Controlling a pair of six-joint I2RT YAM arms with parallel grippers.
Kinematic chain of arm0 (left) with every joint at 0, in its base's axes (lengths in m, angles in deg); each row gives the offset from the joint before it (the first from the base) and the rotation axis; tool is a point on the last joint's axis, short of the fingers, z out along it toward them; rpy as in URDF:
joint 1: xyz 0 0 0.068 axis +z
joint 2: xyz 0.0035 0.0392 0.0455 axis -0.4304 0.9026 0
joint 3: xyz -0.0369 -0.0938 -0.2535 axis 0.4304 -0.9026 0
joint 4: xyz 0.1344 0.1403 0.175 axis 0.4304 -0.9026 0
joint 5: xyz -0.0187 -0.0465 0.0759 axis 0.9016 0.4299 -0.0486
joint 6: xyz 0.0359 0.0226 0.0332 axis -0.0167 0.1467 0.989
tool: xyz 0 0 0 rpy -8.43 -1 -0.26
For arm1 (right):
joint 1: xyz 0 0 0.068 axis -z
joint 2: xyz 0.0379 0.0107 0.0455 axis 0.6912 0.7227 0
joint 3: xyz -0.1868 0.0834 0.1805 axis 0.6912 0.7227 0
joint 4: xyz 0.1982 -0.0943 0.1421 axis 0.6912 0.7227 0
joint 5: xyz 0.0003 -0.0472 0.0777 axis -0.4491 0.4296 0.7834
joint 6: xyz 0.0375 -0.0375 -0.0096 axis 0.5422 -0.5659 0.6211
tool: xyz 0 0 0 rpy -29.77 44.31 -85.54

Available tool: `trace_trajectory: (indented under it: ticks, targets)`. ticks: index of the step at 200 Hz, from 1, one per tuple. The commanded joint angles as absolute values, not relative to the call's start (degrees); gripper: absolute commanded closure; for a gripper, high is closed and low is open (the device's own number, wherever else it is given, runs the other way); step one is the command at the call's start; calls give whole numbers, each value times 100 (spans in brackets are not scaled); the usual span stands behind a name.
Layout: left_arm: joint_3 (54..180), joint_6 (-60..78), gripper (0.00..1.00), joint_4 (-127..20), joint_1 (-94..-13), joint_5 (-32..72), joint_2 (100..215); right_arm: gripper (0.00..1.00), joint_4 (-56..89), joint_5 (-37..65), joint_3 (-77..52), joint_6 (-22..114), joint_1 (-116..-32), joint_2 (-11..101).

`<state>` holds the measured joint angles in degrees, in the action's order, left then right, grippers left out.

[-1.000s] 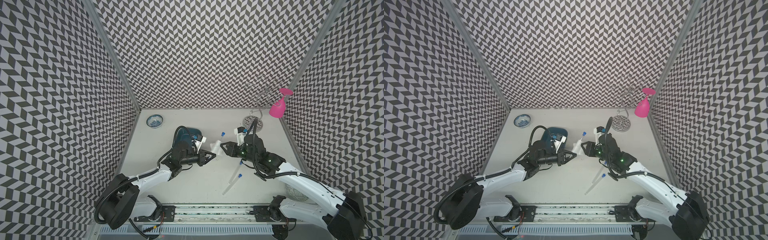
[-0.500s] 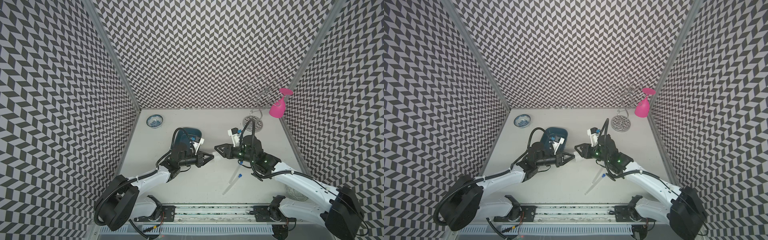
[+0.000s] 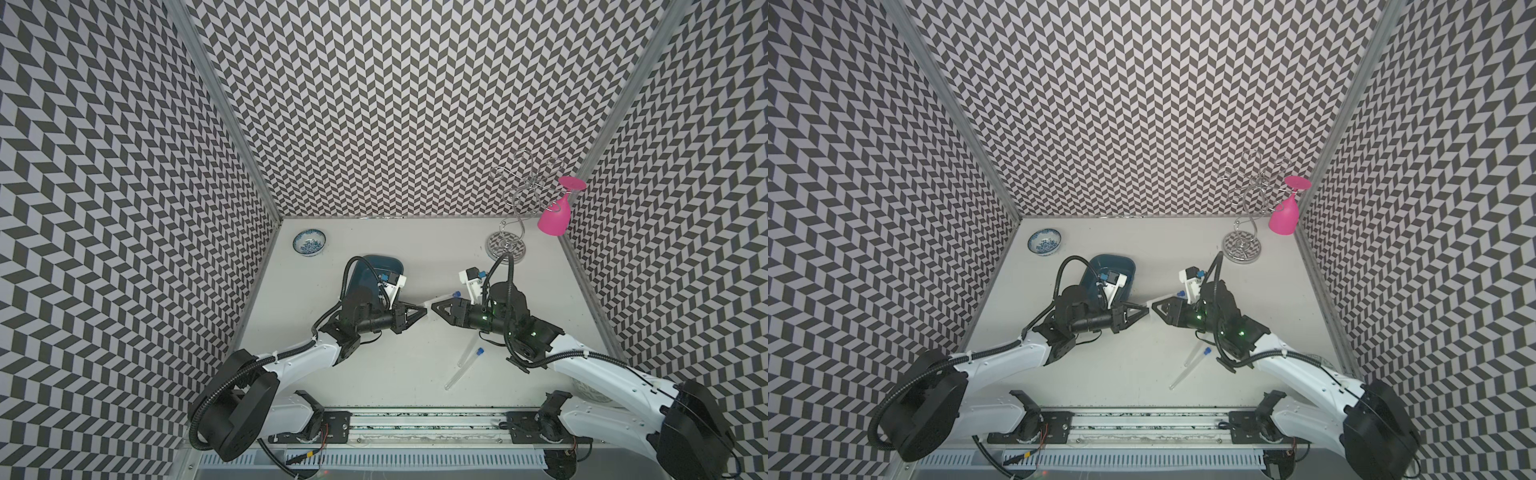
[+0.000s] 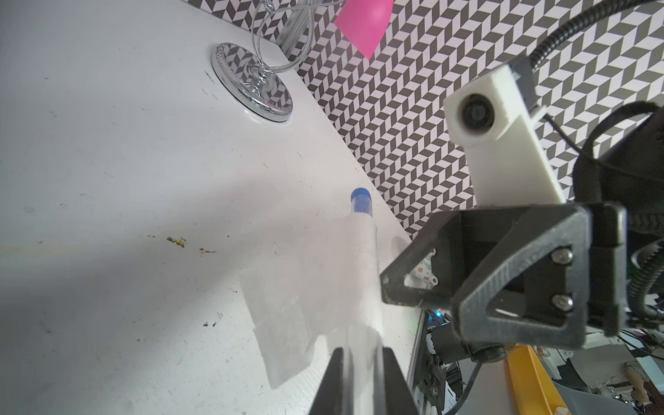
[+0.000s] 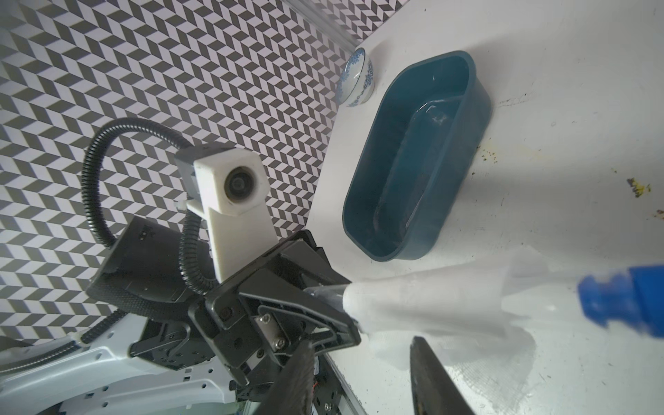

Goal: Wipe the exteriors of test tubes
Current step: Wipe the dirt from the test tube.

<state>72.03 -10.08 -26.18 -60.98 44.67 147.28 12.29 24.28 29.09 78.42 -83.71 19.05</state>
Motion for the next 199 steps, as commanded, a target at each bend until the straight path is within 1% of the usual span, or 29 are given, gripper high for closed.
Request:
trace_trajectory:
  ticks: [1, 28, 59, 94, 119, 140, 174, 187, 199]
  targets:
    - [7127, -1004, 86, -2387, -6109, 4344, 14672, 55, 516, 2534, 3099, 8274, -8407, 1797]
    - [7113, -958, 86, -2388, -6151, 4329, 14622, 52, 134, 2671, 3078, 8388, -8408, 2064]
    - [7053, -936, 86, -2398, -6196, 4293, 14535, 50, -73, 2566, 2937, 8423, -8409, 2296]
    - [6960, -934, 86, -2390, -6236, 4233, 14399, 50, -248, 2524, 2864, 8574, -8406, 2580]
    - [6907, -923, 85, -2326, -6300, 4204, 14306, 52, -522, 2471, 2921, 8730, -8402, 2711]
    - [6863, -923, 85, -2307, -6353, 4204, 14274, 58, -457, 2360, 2765, 8634, -8398, 2782]
    - [6811, -945, 85, -2291, -6406, 4239, 14262, 77, -104, 2135, 2445, 8268, -8398, 2888]
    - [6793, -959, 85, -2278, -6408, 4252, 14244, 82, 99, 2129, 2337, 8084, -8398, 2911]
    - [6778, -975, 82, -2267, -6408, 4296, 14239, 85, 144, 2163, 2303, 7946, -8398, 2903]
